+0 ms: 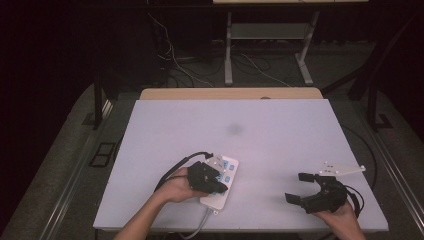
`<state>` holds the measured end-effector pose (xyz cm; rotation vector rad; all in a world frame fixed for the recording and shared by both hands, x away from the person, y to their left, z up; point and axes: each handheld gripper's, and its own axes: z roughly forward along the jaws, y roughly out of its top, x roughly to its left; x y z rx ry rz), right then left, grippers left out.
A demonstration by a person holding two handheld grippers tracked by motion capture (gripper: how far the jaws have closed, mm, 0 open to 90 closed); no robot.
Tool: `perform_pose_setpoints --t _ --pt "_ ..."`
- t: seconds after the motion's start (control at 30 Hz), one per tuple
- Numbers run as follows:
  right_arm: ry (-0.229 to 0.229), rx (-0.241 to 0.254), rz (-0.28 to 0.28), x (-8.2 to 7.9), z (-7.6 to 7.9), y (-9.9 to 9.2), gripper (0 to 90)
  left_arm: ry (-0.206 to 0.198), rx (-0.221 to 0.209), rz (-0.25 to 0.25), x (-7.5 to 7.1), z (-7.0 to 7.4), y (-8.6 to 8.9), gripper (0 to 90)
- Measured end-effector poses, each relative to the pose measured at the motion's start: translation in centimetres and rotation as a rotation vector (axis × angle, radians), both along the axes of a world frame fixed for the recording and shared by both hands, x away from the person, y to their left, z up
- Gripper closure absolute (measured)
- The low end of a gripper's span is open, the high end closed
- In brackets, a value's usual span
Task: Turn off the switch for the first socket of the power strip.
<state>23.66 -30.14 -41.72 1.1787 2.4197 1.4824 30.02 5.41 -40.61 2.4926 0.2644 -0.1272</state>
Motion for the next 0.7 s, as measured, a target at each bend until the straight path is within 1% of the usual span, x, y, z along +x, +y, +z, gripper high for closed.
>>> perform_pose_setpoints --t 0.1,0.13,0.17,0.27,0.3,0.33,0.4,0.5,0.53,0.7 --pt "-0.002 0.0 0.0 -0.02 0.03 0.03 0.4 -0.004 0.002 -0.004 0.03 -0.05 -0.06 89.5" --pt "-0.001 0.0 0.0 -0.03 0.03 0.03 0.4 -0.001 0.002 -0.002 0.05 -0.06 -0.05 89.5" --pt "-0.001 0.0 0.0 -0.03 0.03 0.03 0.4 0.01 0.0 0.005 0.09 -0.1 0.0 89.6" --pt "-0.002 0.001 -0.002 -0.05 0.03 0.03 0.4 0.019 0.002 0.014 0.15 -0.11 -0.01 89.7" --pt "-0.002 0.001 -0.002 -0.05 0.03 0.03 0.4 0.032 0.003 0.027 0.2 -0.11 -0.04 89.7" --pt "-0.002 0.0 -0.001 -0.05 0.02 0.04 0.4 0.054 0.004 0.042 0.34 -0.13 -0.05 89.7" --pt "-0.002 -0.001 0.0 -0.07 0.03 0.08 0.4 0.072 0.006 0.05 0.48 -0.15 -0.03 89.7" --pt "-0.004 0.0 0.001 -0.16 0.04 0.14 0.4 0.081 0.004 0.05 0.57 -0.24 -0.03 89.8" --pt "-0.004 0.0 0.001 -0.16 0.04 0.14 0.4 0.071 0.004 0.054 0.57 -0.31 -0.05 89.8" --pt "-0.007 0.002 -0.002 -0.22 0.08 0.09 0.4 0.07 0.01 0.062 0.53 -0.27 -0.17 89.8"
